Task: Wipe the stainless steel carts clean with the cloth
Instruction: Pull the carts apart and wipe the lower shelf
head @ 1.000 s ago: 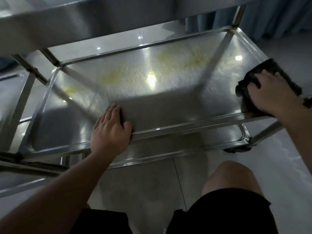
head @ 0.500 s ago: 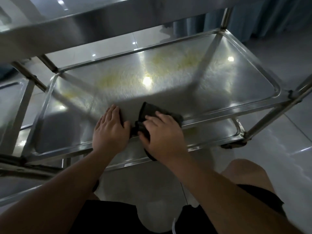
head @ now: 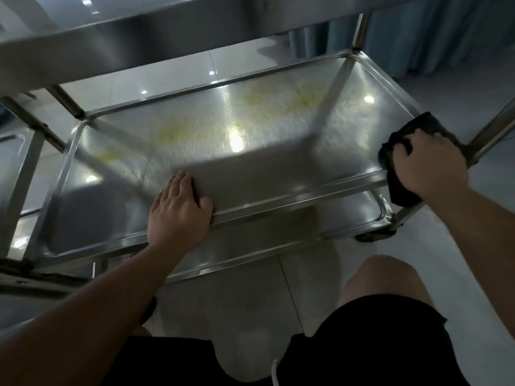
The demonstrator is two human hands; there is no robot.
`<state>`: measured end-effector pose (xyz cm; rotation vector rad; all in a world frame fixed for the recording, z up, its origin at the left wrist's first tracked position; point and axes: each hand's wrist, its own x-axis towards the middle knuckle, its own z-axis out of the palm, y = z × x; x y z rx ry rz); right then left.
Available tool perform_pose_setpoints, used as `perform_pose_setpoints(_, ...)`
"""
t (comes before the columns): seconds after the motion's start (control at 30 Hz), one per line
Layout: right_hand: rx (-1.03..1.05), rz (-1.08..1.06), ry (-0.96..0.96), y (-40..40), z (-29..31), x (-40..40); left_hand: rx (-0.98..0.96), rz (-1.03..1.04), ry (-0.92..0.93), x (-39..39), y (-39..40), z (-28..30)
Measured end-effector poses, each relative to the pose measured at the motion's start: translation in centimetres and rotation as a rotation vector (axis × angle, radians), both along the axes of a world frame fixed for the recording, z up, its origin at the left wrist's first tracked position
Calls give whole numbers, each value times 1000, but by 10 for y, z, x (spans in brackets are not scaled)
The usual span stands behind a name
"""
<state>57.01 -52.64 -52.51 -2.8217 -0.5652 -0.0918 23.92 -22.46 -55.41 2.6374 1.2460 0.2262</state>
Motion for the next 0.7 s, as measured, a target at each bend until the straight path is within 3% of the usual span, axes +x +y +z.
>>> perform_pose_setpoints(0.1, 0, 67, -75, 28, -6, -43, 8, 5, -2, -1, 1, -3)
perform_pose_setpoints(0.4, 113, 636, -97, 159, -29, -232, -35, -11, 0, -1, 3, -1)
perform_pose_setpoints(0.7, 130, 767, -257, 170, -36, -231, -96, -54, -36, -3, 10, -8)
